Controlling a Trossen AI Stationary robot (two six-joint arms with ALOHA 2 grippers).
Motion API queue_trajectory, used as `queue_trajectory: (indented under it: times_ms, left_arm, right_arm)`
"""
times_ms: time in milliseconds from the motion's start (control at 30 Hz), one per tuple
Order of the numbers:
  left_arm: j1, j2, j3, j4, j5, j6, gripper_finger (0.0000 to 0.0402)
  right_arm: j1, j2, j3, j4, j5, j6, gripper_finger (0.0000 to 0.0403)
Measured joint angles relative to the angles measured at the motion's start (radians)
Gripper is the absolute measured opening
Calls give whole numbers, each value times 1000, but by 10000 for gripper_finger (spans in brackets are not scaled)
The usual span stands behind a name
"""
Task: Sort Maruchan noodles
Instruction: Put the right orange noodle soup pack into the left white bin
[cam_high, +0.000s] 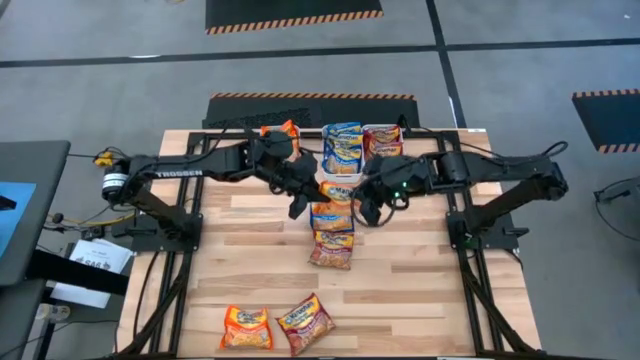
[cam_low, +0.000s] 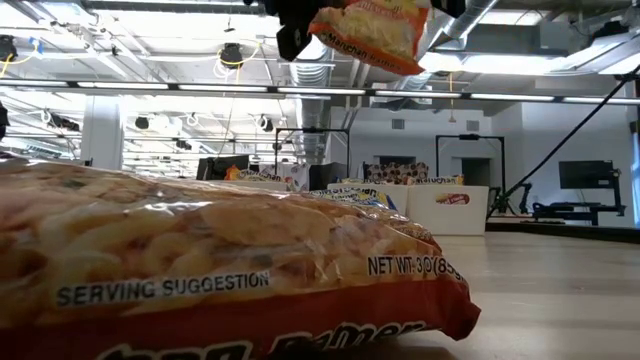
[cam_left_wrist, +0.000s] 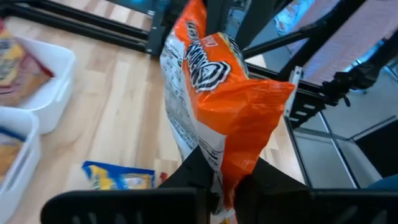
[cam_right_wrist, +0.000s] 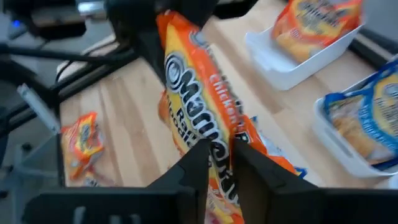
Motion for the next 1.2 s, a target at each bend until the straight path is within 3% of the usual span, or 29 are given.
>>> queue_trajectory:
  times_ms: [333, 667, 1033, 1200]
  left_arm:
    - [128, -46, 0, -85, 67, 58, 14]
    - [384, -131, -12, -248, 49, 207, 13]
    - [583, -127, -307, 79, 168, 114, 13]
    - [634, -127, -367, 87, 181, 157, 13]
  right_arm:
    - [-152, -124, 0, 20, 0, -159, 150]
    - [-290, -239, 1, 15, 0, -373, 154]
    - [-371, -237, 1, -76, 0, -420, 153]
    - [-386, -222, 0, -82, -1, -421, 153]
